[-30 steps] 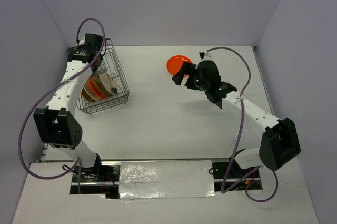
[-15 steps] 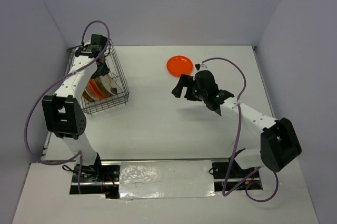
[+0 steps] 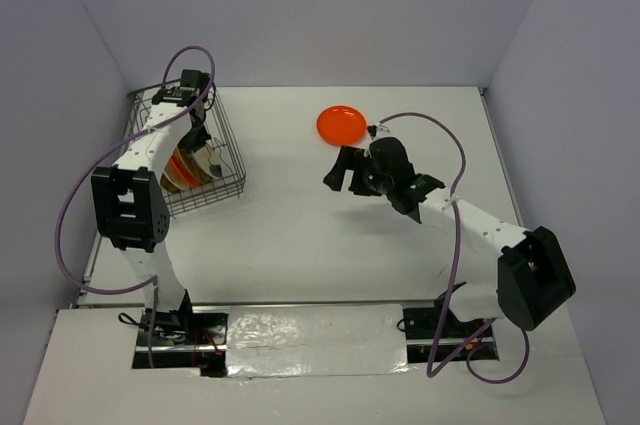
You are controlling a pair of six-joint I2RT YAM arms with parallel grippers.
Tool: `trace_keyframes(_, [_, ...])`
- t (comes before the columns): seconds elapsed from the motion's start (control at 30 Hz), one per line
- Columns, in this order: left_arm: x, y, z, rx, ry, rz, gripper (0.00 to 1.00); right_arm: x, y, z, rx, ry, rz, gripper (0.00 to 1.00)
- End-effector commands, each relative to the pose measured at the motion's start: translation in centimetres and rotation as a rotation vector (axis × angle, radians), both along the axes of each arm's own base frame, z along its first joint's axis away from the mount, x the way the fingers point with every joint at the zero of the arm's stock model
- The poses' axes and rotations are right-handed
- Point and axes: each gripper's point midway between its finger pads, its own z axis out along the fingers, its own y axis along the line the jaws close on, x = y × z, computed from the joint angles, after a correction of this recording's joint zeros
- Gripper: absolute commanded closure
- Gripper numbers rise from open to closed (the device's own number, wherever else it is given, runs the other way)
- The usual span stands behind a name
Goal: Unload the plates from the dish rack
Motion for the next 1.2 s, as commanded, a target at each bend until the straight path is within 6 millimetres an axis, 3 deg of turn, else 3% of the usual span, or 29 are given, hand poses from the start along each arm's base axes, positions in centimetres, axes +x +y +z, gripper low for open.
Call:
trace_keyframes(0.0, [0.7, 0.3, 2.4, 0.013, -0.061, 0.014, 0.86, -0.1, 0.2, 3.0, 0.04, -0.092, 0.016, 0.03])
trace_keyframes(0.07, [0.5, 0.5, 4.1, 0.022, -0.089, 0.014, 0.95, -0.1, 0.0, 3.4, 0.035, -0.101, 0.011, 0.03])
trace_keyframes(0.27, [0.3, 0.4, 10.5, 0.037, -0.174, -0.029, 1.0, -0.1, 0.2, 4.1, 0.04, -0.108, 0.019, 0.02])
trace_keyframes(0.37, [0.4, 0.0, 14.2, 0.034, -0.232, -0.077, 1.0, -0.3, 1.0, 4.6, 0.071, -0.104, 0.057, 0.01])
trace_keyframes(0.43, [-0.5, -0.6, 16.1, 0.015, -0.264, -0.127, 1.0, -0.7, 2.5, 6.3, 0.132, -0.138, 0.134, 0.0])
trace_keyframes(0.5, [-0.7, -3.0, 16.9, -0.031, -0.309, -0.226, 1.0, -0.9, 3.9, 8.9, 0.197, -0.204, 0.209, 0.0])
trace_keyframes(0.57, [-2.5, -5.8, 16.7, -0.062, -0.321, -0.326, 1.0, -1.0, 5.6, 11.9, 0.259, -0.259, 0.286, 0.0])
trace_keyframes(0.6, [-2.9, -7.2, 15.5, -0.099, -0.314, -0.363, 1.0, -0.8, 6.1, 12.9, 0.273, -0.271, 0.297, 0.0])
trace_keyframes(0.63, [-3.9, -8.3, 16.5, -0.135, -0.359, -0.401, 1.0, -0.6, 6.8, 15.1, 0.302, -0.307, 0.331, 0.0])
trace_keyframes(0.7, [-4.9, -10.7, 16.6, -0.233, -0.408, -0.478, 1.0, 0.5, 7.8, 15.3, 0.305, -0.292, 0.337, 0.0])
trace_keyframes(0.73, [-5.7, -12.9, 17.0, -0.336, -0.468, -0.571, 1.0, 1.2, 8.2, 16.9, 0.316, -0.316, 0.335, 0.0])
trace_keyframes(0.8, [-7.4, -15.0, 17.1, -0.454, -0.524, -0.649, 1.0, 2.5, 8.7, 15.7, 0.293, -0.276, 0.318, 0.0])
trace_keyframes(0.83, [-7.6, -16.8, 18.5, -0.531, -0.592, -0.733, 1.0, 2.9, 9.0, 16.2, 0.295, -0.284, 0.319, 0.0])
trace_keyframes(0.87, [-8.1, -17.7, 18.9, -0.584, -0.611, -0.754, 1.0, 3.3, 9.3, 14.9, 0.278, -0.248, 0.314, 0.0])
trace_keyframes(0.93, [-9.3, -18.8, 19.1, -0.656, -0.637, -0.803, 1.0, 4.1, 9.1, 14.5, 0.25, -0.245, 0.293, 0.02])
trace_keyframes(0.97, [-9.2, -19.2, 19.9, -0.673, -0.681, -0.824, 1.0, 4.2, 8.8, 13.2, 0.217, -0.211, 0.269, 0.03])
trace_keyframes(1.07, [-9.7, -20.0, 19.6, -0.722, -0.694, -0.866, 1.0, 4.4, 8.0, 12.0, 0.195, -0.214, 0.241, 0.08])
trace_keyframes(1.13, [-9.8, -20.4, 18.8, -0.75, -0.688, -0.879, 1.0, 3.4, 8.0, 11.0, 0.218, -0.184, 0.278, 0.28])
trace_keyframes(1.17, [-9.7, -20.6, 18.8, -0.763, -0.696, -0.88, 1.0, 3.3, 8.4, 11.9, 0.257, -0.223, 0.306, 0.38])
